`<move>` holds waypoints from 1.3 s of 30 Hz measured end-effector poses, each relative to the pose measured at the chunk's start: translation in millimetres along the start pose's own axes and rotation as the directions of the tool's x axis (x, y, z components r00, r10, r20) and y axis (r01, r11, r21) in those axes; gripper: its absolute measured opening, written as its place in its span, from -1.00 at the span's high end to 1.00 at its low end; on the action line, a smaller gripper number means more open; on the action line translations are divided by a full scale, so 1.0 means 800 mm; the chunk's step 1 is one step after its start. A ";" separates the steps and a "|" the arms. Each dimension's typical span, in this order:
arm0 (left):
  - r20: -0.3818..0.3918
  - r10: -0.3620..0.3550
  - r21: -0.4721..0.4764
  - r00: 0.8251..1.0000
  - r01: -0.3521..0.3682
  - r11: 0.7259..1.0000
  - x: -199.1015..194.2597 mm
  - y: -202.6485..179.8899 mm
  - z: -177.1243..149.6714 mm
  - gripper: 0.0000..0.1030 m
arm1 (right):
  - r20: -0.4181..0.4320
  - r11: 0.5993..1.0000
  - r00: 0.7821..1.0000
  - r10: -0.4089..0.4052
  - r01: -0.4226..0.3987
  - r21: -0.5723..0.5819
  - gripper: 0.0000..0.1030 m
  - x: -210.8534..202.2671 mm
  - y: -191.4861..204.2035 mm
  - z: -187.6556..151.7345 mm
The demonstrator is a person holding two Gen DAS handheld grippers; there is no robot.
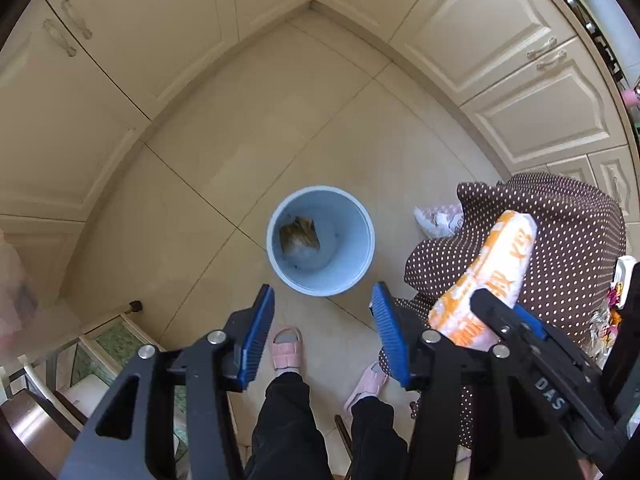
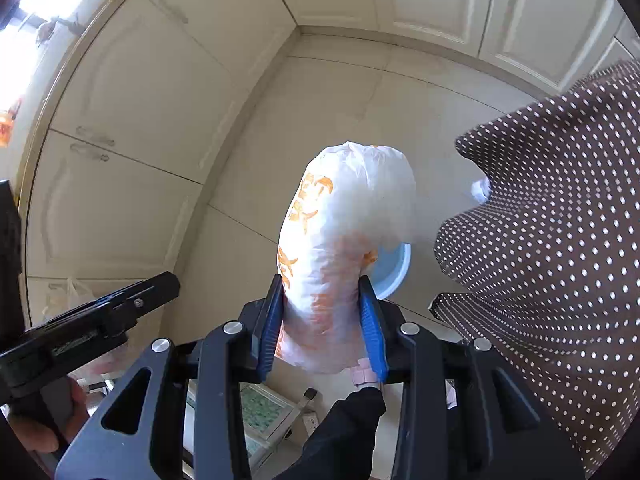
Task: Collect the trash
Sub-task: 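Carry both bags over the blue bin and open both tools to drop them, then grasp the clear plastic bag on the table with the left tool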
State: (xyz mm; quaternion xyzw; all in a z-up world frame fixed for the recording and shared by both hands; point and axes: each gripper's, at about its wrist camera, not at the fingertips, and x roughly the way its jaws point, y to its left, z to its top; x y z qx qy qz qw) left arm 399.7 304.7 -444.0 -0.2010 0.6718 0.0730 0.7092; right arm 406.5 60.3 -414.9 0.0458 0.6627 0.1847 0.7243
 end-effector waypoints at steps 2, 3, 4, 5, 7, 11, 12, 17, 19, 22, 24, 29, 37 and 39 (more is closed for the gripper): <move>0.009 -0.005 -0.012 1.000 0.005 1.000 -0.010 0.006 0.002 0.02 | 0.004 1.000 1.000 0.006 -0.006 -0.007 0.30 0.000 0.007 0.003; 0.017 -0.009 -0.018 1.000 0.009 1.000 -0.016 0.008 0.002 0.02 | 0.009 1.000 1.000 0.009 -0.009 -0.009 0.29 -0.001 0.011 0.004; 0.026 -0.011 -0.021 1.000 0.011 1.000 -0.022 0.010 0.003 0.02 | 0.013 1.000 1.000 0.012 -0.012 -0.012 0.28 -0.001 0.014 0.006; 0.034 -0.013 -0.023 0.999 0.014 1.000 -0.026 0.011 0.003 0.01 | 0.019 1.000 1.000 0.016 -0.016 -0.013 0.26 -0.003 0.017 0.007; 0.047 -0.019 -0.028 0.999 0.021 0.999 -0.038 0.013 0.003 0.01 | 0.030 1.000 0.999 0.019 -0.019 -0.016 0.22 -0.008 0.021 0.009; 0.069 -0.029 -0.028 0.997 0.031 0.999 -0.059 0.014 0.002 0.01 | 0.054 1.000 0.998 0.022 -0.021 -0.016 0.07 -0.019 0.030 0.014; 0.074 -0.031 -0.027 0.997 0.033 0.999 -0.063 0.012 0.001 0.01 | 0.063 1.000 0.998 0.021 -0.020 -0.019 0.06 -0.025 0.030 0.014; 0.102 -0.045 -0.005 0.994 0.046 0.999 -0.086 -0.013 -0.007 0.01 | 0.107 1.000 0.994 0.024 -0.024 -0.008 0.05 -0.062 0.021 0.010; 0.110 -0.055 0.020 0.992 0.053 0.998 -0.095 -0.033 -0.015 0.01 | 0.135 1.000 0.991 0.023 -0.022 -0.006 0.04 -0.081 0.011 0.007; 0.117 -0.078 0.077 0.990 0.069 0.995 -0.107 -0.074 -0.027 0.00 | 0.197 1.000 0.980 0.004 -0.007 0.014 0.03 -0.121 -0.016 0.000; 0.116 -0.099 0.119 0.988 0.085 0.989 -0.113 -0.108 -0.036 0.00 | 0.251 0.999 0.968 -0.016 0.007 0.038 0.03 -0.155 -0.046 -0.007; 0.100 -0.153 0.264 0.983 0.122 0.957 -0.116 -0.221 -0.074 -0.05 | 0.346 0.994 0.935 -0.079 0.049 0.095 -0.02 -0.228 -0.128 -0.029; 0.036 -0.179 0.432 0.983 0.146 0.890 -0.077 -0.390 -0.145 -0.10 | 0.378 0.971 0.905 -0.195 0.125 0.202 -0.09 -0.302 -0.280 -0.088; 0.035 -0.151 0.459 0.988 0.119 0.881 -0.062 -0.421 -0.156 -0.10 | 0.358 0.963 0.911 -0.203 0.120 0.240 -0.09 -0.304 -0.317 -0.103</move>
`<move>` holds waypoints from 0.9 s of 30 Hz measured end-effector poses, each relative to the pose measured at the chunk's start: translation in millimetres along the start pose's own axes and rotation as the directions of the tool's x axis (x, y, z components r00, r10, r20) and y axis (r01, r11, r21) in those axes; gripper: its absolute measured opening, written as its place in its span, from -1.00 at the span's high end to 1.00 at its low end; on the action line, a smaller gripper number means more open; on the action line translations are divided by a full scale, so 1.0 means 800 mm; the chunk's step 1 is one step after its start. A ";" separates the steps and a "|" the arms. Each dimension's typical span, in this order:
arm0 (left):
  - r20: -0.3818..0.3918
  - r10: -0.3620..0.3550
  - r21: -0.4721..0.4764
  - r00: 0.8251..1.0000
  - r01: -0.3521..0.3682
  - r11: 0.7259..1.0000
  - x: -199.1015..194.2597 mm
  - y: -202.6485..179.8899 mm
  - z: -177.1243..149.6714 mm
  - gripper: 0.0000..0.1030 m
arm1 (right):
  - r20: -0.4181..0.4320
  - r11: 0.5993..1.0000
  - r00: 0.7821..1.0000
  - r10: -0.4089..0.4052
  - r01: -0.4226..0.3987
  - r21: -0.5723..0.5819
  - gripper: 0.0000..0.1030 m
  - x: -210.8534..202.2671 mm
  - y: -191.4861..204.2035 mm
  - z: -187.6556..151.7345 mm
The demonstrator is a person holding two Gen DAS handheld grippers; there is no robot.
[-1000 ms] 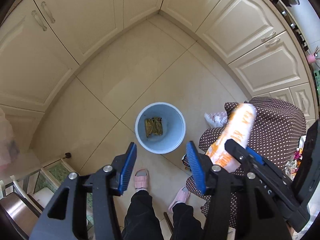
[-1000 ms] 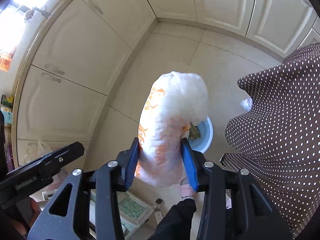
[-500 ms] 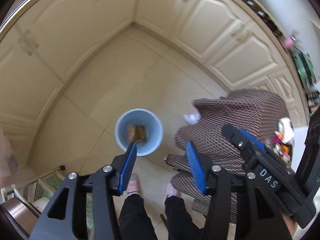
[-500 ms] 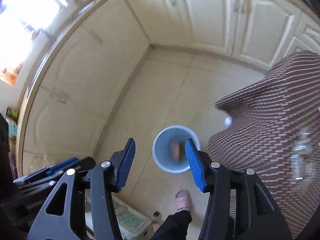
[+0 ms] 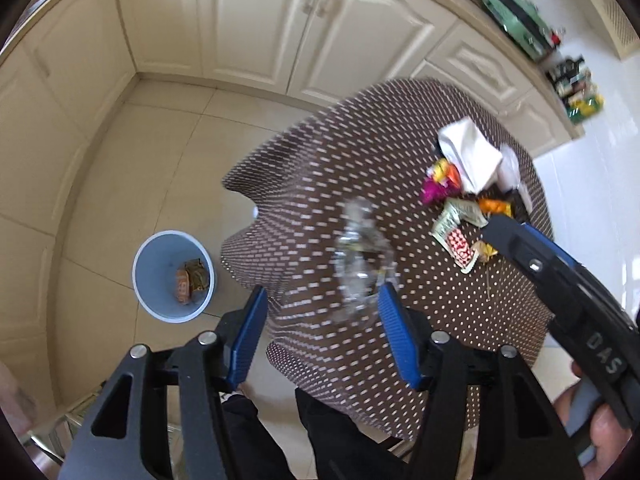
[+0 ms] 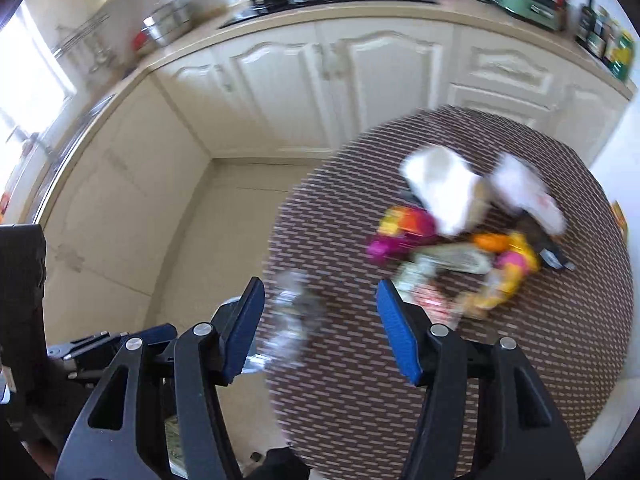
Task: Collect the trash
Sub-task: 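Grasp the clear plastic bag on the table with the left tool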
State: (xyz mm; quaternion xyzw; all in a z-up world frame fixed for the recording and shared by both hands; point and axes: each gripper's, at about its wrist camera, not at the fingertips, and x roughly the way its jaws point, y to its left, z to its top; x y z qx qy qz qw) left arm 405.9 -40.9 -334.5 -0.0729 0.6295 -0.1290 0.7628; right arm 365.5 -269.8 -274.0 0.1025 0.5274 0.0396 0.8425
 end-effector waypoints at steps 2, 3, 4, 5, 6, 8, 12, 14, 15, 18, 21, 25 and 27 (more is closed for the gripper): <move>-0.018 0.024 0.022 1.000 -0.023 0.999 0.014 -0.015 -0.001 -0.10 | -0.018 1.000 1.000 -0.004 0.005 0.029 -0.09 0.000 -0.029 -0.004; -0.025 0.034 0.027 0.999 -0.033 0.999 0.022 -0.019 -0.001 -0.10 | -0.029 0.999 1.000 -0.005 0.006 0.042 -0.09 0.003 -0.040 -0.007; -0.036 0.051 0.036 0.998 -0.050 0.998 0.035 -0.028 0.000 -0.10 | -0.038 0.999 0.999 -0.002 0.004 0.054 -0.09 0.004 -0.054 -0.012; -0.044 0.069 0.040 0.997 -0.068 0.997 0.042 -0.032 0.001 -0.10 | -0.047 0.998 0.999 0.000 0.003 0.061 -0.09 0.003 -0.061 -0.012; -0.057 0.104 0.045 0.993 -0.102 0.994 0.053 -0.036 0.002 -0.10 | -0.062 0.998 0.998 0.000 0.004 0.066 -0.09 0.009 -0.072 -0.016; -0.069 0.120 0.046 0.990 -0.117 0.992 0.067 -0.038 0.005 -0.10 | -0.083 0.997 0.996 0.009 -0.003 0.076 -0.09 0.013 -0.086 -0.022; -0.091 0.134 0.037 0.987 -0.131 0.991 0.082 -0.038 0.008 -0.03 | -0.112 0.997 0.992 0.049 -0.041 0.071 -0.09 0.029 -0.093 -0.028; -0.100 0.124 0.043 0.987 -0.120 0.992 0.088 -0.039 0.011 0.32 | -0.123 0.995 0.989 0.082 -0.075 0.058 -0.09 0.039 -0.091 -0.022; -0.102 0.117 0.042 0.988 -0.114 0.993 0.090 -0.039 0.013 0.47 | -0.126 0.995 0.988 0.089 -0.083 0.047 -0.08 0.044 -0.089 -0.020; -0.084 0.092 0.034 0.992 -0.089 0.995 0.090 -0.042 0.015 0.68 | -0.134 0.994 0.985 0.111 -0.112 0.002 0.02 0.059 -0.080 -0.006; -0.046 0.039 0.017 0.998 -0.038 0.999 0.077 -0.044 0.016 0.72 | -0.137 0.993 0.985 0.102 -0.110 -0.053 0.15 0.071 -0.074 0.006; 0.002 0.002 -0.009 1.000 -0.002 1.000 0.059 -0.049 0.011 0.73 | -0.174 0.992 0.984 0.046 -0.066 -0.109 0.25 0.101 -0.076 0.016; 0.010 -0.011 -0.029 1.000 0.012 1.000 0.054 -0.044 0.012 0.73 | -0.203 0.990 0.979 0.038 -0.064 -0.126 0.30 0.112 -0.076 0.017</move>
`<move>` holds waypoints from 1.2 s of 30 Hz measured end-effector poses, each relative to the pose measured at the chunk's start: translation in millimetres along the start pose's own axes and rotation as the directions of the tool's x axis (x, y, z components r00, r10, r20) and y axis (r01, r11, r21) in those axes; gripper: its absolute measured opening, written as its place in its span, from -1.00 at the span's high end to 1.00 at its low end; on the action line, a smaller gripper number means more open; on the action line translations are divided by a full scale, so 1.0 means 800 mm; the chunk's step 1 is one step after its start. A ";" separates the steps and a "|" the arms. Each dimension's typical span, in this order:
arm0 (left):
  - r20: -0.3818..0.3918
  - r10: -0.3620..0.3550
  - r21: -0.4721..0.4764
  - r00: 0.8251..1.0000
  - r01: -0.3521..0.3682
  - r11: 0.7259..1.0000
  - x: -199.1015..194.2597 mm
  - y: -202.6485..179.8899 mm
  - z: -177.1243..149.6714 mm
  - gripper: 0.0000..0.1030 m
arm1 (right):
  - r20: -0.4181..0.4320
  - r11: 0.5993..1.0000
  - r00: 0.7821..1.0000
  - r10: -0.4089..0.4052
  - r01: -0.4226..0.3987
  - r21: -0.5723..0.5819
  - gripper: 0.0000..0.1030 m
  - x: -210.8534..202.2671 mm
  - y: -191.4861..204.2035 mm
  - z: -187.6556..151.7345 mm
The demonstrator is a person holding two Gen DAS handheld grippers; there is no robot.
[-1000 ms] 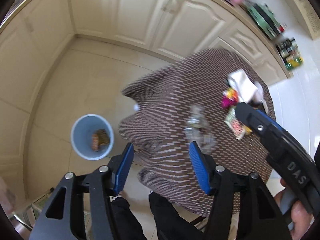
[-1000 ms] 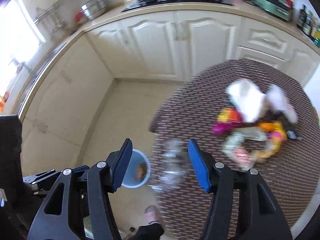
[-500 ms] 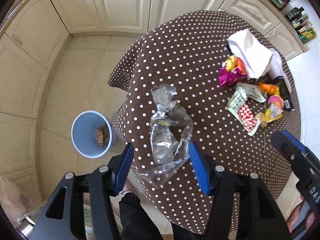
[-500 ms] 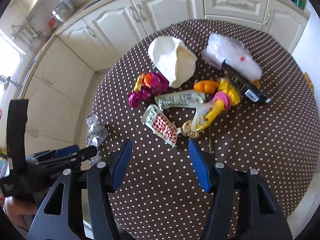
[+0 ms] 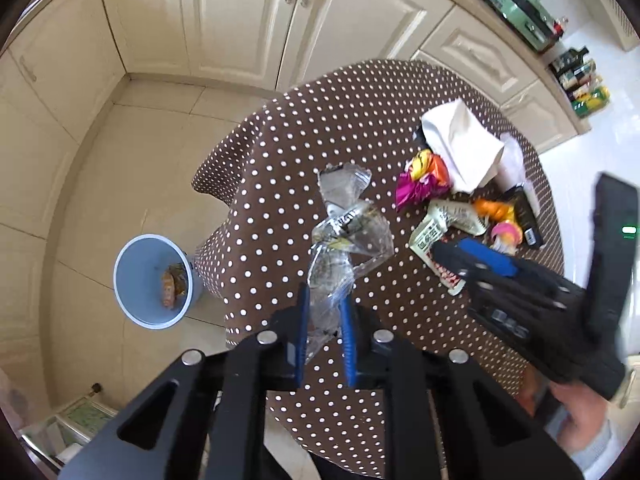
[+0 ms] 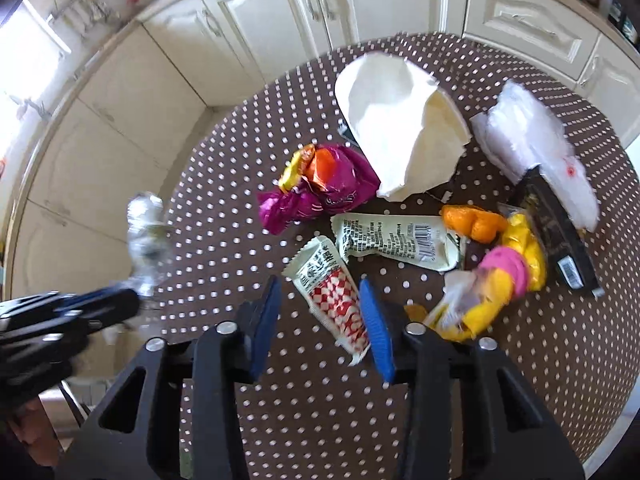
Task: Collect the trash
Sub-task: 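Grasp the clear plastic bag on the table with the left tool, then grasp the red-white candy wrapper with the right tool, then move both tools over the blue bin and open them to drop the items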
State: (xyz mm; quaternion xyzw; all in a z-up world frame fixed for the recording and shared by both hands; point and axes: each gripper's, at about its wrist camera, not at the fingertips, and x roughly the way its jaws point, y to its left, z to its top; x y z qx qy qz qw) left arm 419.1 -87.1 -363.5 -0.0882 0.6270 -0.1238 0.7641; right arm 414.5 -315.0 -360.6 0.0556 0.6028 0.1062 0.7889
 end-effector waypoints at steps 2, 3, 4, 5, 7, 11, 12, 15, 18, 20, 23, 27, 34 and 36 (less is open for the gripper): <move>0.010 -0.003 -0.011 1.000 0.003 1.000 -0.012 0.005 -0.005 0.73 | -0.034 1.000 0.999 -0.013 0.012 -0.026 0.33 0.013 0.003 0.002; 0.014 -0.002 -0.015 1.000 0.002 1.000 -0.014 0.005 -0.004 0.73 | -0.043 0.999 0.999 -0.020 0.019 -0.031 0.35 0.017 0.004 0.003; 0.019 -0.003 -0.019 1.000 0.003 1.000 -0.016 0.006 -0.004 0.73 | -0.040 0.999 0.999 -0.029 0.027 -0.042 0.35 0.018 0.006 0.004; 0.024 -0.004 -0.023 1.000 0.005 1.000 -0.019 0.009 -0.005 0.73 | -0.042 0.997 0.998 -0.043 0.041 -0.059 0.37 0.019 0.009 0.005; 0.030 -0.009 -0.031 1.000 0.010 0.999 -0.023 0.018 -0.005 0.73 | -0.039 0.994 0.997 -0.069 0.066 -0.090 0.53 0.020 0.015 0.004; 0.041 -0.017 -0.038 0.999 0.019 0.999 -0.033 0.030 -0.007 0.73 | -0.033 0.992 0.996 -0.077 0.073 -0.101 0.72 0.016 0.026 0.002; 0.043 -0.018 -0.040 0.999 0.020 0.999 -0.035 0.033 -0.007 0.73 | -0.027 0.992 0.996 -0.081 0.078 -0.098 0.73 0.013 0.032 -0.001; 0.049 -0.034 -0.046 0.998 0.036 0.998 -0.047 0.050 -0.009 0.73 | -0.002 0.996 0.998 -0.064 0.064 -0.069 0.75 -0.002 0.047 -0.007; 0.054 -0.042 -0.050 0.998 0.044 0.998 -0.057 0.068 -0.011 0.73 | 0.019 1.000 1.000 -0.014 0.014 -0.016 0.75 -0.018 0.059 -0.007; 0.059 -0.045 -0.053 0.997 0.049 0.997 -0.064 0.082 -0.011 0.73 | 0.030 1.000 0.999 0.024 -0.025 0.012 0.75 -0.028 0.072 -0.004; 0.065 -0.048 -0.062 0.997 0.052 0.997 -0.074 0.105 -0.013 0.73 | 0.043 0.997 0.997 0.070 -0.071 0.019 0.75 -0.034 0.106 0.007; 0.064 -0.042 -0.071 0.997 0.047 0.996 -0.086 0.139 -0.017 0.73 | 0.042 0.991 0.990 0.136 -0.136 0.003 0.75 -0.032 0.162 0.014; -0.002 0.029 -0.140 1.000 -0.029 0.990 -0.094 0.236 -0.028 0.73 | -0.012 0.969 0.970 0.243 -0.243 -0.044 0.75 0.013 0.275 0.024; -0.036 0.047 -0.170 0.998 -0.053 0.984 -0.092 0.268 -0.032 0.73 | -0.027 0.965 0.967 0.255 -0.256 -0.050 0.75 0.032 0.297 0.030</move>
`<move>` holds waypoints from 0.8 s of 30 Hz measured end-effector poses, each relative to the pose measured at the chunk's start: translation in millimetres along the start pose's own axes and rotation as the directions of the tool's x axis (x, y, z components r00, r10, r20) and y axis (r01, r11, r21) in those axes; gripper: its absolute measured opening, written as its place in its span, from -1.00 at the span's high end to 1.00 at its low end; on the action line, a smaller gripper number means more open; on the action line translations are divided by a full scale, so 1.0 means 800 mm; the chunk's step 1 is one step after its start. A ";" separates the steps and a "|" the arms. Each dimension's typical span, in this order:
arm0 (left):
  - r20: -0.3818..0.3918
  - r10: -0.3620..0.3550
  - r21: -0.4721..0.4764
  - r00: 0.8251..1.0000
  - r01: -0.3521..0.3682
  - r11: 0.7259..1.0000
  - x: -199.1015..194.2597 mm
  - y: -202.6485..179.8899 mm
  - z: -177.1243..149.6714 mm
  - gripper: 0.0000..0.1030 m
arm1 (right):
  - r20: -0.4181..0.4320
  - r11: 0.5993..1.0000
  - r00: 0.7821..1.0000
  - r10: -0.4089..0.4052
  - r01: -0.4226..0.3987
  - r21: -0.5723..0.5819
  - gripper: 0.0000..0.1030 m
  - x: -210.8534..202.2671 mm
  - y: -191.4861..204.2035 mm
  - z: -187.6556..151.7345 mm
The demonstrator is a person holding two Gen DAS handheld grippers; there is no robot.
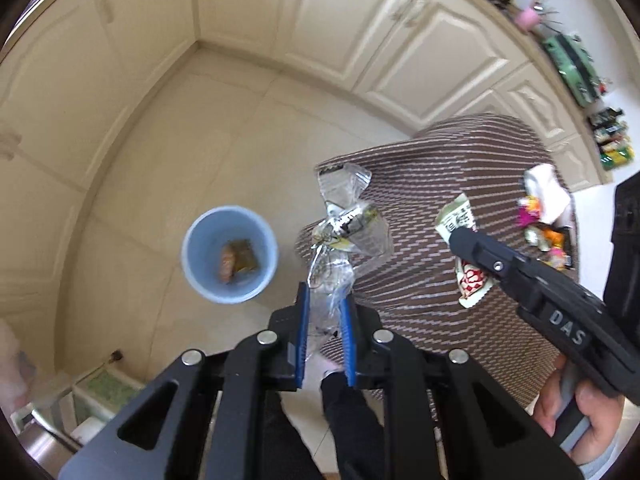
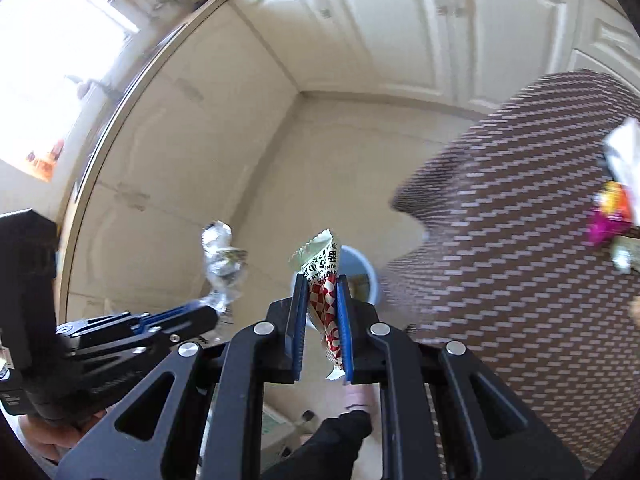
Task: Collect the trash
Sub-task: 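Move both tools over the blue bin and open them to drop the items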
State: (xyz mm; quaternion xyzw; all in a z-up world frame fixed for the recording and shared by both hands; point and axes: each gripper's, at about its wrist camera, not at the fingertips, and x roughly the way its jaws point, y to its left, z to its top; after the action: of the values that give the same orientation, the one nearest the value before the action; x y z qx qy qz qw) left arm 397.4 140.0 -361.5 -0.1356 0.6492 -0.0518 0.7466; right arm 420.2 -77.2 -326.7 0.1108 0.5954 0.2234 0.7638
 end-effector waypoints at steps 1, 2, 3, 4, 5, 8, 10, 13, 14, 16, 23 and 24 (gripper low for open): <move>-0.012 0.005 -0.008 1.000 -0.005 1.000 0.002 0.011 0.001 0.73 | -0.011 1.000 1.000 0.014 -0.014 0.002 0.75 0.013 0.013 0.002; -0.019 0.012 -0.014 1.000 -0.013 1.000 0.003 0.020 0.001 0.73 | -0.015 1.000 1.000 0.019 -0.019 0.005 0.75 0.019 0.020 0.001; -0.026 0.020 -0.020 0.999 -0.021 1.000 0.005 0.030 0.002 0.73 | -0.018 1.000 1.000 0.021 -0.021 0.005 0.75 0.027 0.024 0.003; -0.038 0.027 -0.027 0.999 -0.028 0.999 0.007 0.042 0.005 0.72 | -0.022 1.000 1.000 0.021 -0.021 0.004 0.75 0.035 0.032 0.003; -0.044 0.028 -0.032 0.999 -0.030 0.999 0.009 0.050 0.007 0.72 | -0.024 1.000 0.999 0.023 -0.022 0.007 0.75 0.041 0.038 0.002; -0.058 0.036 -0.037 0.998 -0.038 0.999 0.016 0.070 0.013 0.63 | -0.030 1.000 0.999 0.019 -0.019 0.011 0.74 0.043 0.046 -0.009; -0.069 0.033 -0.038 0.997 -0.036 0.999 0.021 0.080 0.020 0.57 | -0.035 1.000 0.999 0.014 -0.014 0.020 0.74 0.048 0.048 -0.010; -0.074 0.051 -0.037 0.996 -0.053 0.998 0.027 0.092 0.026 0.34 | -0.040 1.000 0.999 0.004 -0.003 0.027 0.74 0.053 0.053 -0.009; -0.074 0.047 -0.039 0.996 -0.050 0.998 0.028 0.095 0.027 0.32 | -0.042 1.000 0.999 0.001 0.000 0.026 0.74 0.054 0.053 -0.010; -0.073 0.036 -0.047 0.997 -0.039 0.998 0.029 0.102 0.029 0.32 | -0.049 1.000 0.999 -0.005 0.006 0.025 0.74 0.054 0.053 -0.012; -0.036 -0.006 -0.067 0.999 0.004 0.998 0.017 0.112 0.032 0.32 | -0.073 1.000 0.997 -0.021 0.022 0.017 0.74 0.067 0.062 -0.016; -0.035 -0.008 -0.069 0.999 0.006 0.998 0.015 0.113 0.033 0.32 | -0.077 1.000 0.997 -0.020 0.021 0.015 0.74 0.070 0.065 -0.017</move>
State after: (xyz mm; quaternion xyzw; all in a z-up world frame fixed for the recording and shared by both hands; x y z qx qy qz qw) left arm 415.9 227.2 -394.5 -0.1625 0.6631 -0.0344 0.7299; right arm 407.2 -6.6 -355.6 0.1022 0.6272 0.2150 0.7416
